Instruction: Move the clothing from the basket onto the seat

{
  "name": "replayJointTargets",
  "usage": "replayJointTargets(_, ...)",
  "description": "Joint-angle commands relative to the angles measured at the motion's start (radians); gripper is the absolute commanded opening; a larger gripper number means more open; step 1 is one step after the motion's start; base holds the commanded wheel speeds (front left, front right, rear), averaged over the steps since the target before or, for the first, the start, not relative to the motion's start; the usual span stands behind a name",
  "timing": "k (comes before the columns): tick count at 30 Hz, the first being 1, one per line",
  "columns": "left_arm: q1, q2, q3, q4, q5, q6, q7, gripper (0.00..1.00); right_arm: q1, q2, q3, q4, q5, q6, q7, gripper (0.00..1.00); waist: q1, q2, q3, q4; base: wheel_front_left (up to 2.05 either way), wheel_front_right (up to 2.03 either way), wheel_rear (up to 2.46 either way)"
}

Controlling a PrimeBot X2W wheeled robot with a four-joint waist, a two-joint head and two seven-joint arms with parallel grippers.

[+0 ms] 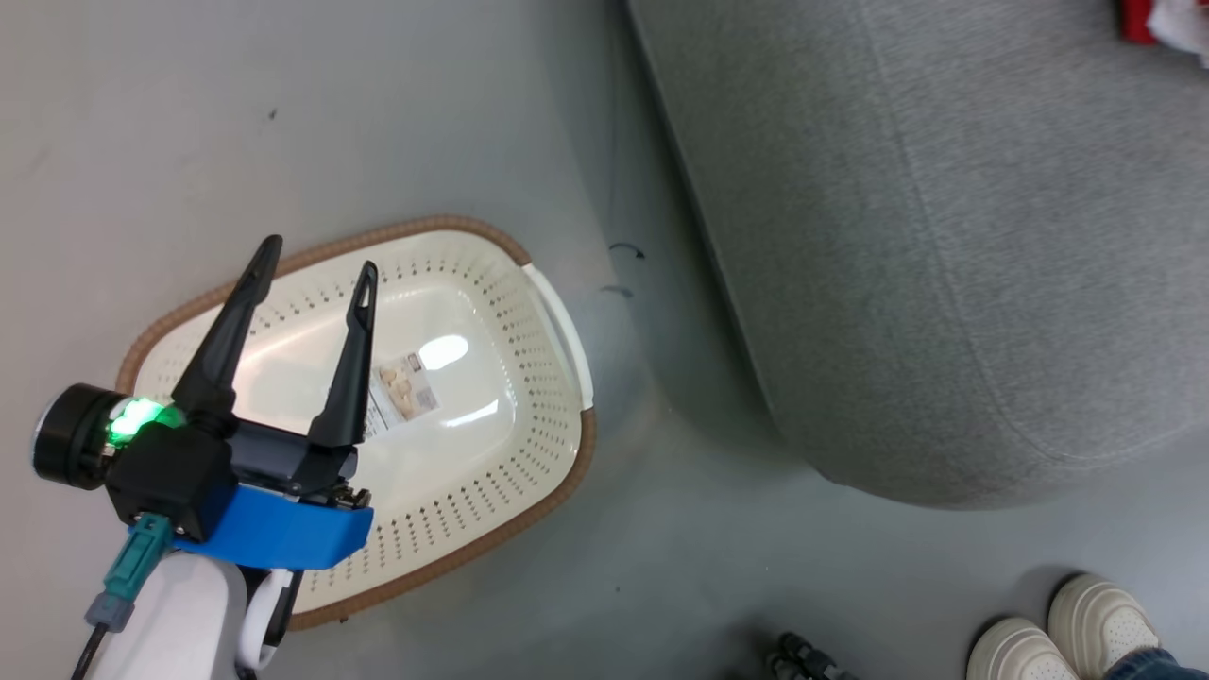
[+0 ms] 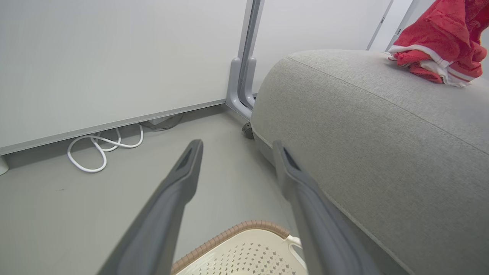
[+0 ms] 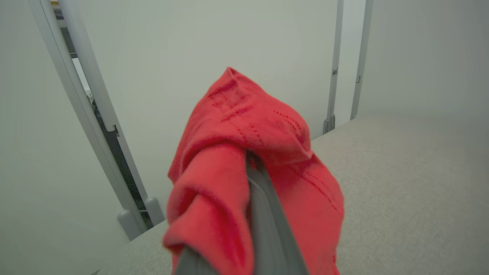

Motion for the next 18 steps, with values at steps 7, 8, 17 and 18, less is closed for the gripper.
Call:
replayJointTargets(7,-0.017,0.027,0.0,-0.049,0.009,0.005,0.002,1.0,0.067,-0.001,-0.083,0.187,-0.168,0.0,-0.05,0.0,-0.0002,0.0,0.074,0.045,0.0,0.0,0.0)
replayJointTargets(8,-0.017,0.027,-0.001,-0.051,0.008,0.006,0.001,1.0,0.072,-0.002,-0.09,0.21,-0.187,0.0,-0.057,0.0,-0.0002,0.0,0.073,0.048,0.0,0.0,0.0)
replayJointTargets(17,0.009,0.021,-0.009,-0.039,-0.01,0.013,-0.004,1.0,0.063,0.021,-0.117,0.361,-0.268,0.0,-0.081,1.0,-0.0002,0.0,0.02,0.055,0.0,0.0,0.0)
replayJointTargets(18,0.008,0.017,-0.012,-0.034,-0.011,0.012,-0.005,1.0,0.06,0.019,-0.111,0.368,-0.273,0.0,-0.083,1.0,-0.0002,0.0,0.01,0.057,0.0,0.0,0.0)
